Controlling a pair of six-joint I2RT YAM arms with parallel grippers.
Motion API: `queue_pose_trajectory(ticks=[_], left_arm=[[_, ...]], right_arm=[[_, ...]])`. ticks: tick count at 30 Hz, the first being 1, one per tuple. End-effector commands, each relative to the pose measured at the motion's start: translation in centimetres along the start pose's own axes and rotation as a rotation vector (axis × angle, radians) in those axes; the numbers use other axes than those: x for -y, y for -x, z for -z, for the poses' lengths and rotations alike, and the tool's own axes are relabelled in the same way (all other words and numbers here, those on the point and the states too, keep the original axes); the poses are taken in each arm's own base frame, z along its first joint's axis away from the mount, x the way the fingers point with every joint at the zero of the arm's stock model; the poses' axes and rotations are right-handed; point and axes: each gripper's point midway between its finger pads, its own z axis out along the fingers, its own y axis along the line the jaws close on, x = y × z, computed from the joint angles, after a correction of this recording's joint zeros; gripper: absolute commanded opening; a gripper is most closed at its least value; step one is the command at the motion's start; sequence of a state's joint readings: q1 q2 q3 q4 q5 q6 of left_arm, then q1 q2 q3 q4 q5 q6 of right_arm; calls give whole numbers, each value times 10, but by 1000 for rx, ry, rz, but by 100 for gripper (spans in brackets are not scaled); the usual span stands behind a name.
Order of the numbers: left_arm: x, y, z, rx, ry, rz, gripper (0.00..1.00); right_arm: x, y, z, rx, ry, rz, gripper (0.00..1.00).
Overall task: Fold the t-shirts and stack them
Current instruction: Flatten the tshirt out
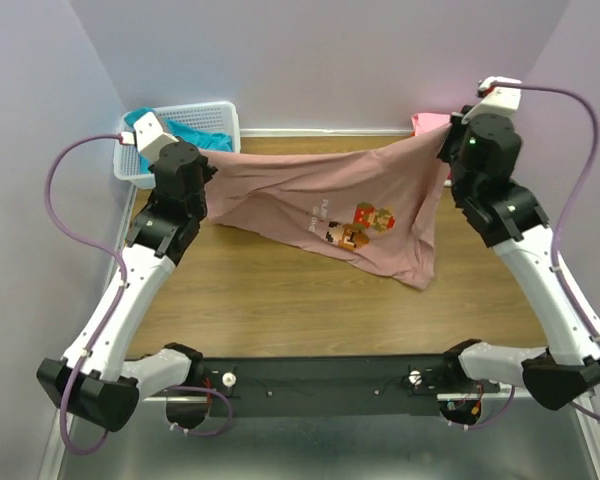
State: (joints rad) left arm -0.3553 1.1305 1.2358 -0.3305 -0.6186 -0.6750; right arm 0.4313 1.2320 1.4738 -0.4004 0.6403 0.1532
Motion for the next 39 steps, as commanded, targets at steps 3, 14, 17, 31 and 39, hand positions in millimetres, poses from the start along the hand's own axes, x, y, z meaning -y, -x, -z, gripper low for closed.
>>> queue_pose_trajectory(ticks=[3,14,17,31,39], left_arm=[[19,97,58,190,-147,66,0],[51,203,206,365,-634,168,0],[54,230,255,423,-771,173,0],[62,263,279,488,-817,172,0],[40,156,80,280,-198,55,0]], right_arm=[[19,106,48,243,63,41,1],[30,223,191,603,447,-42,1],[38,245,221,663,499,-67,0],[36,287,250,765,569,-79,0],[-10,203,62,432,202,101,1]])
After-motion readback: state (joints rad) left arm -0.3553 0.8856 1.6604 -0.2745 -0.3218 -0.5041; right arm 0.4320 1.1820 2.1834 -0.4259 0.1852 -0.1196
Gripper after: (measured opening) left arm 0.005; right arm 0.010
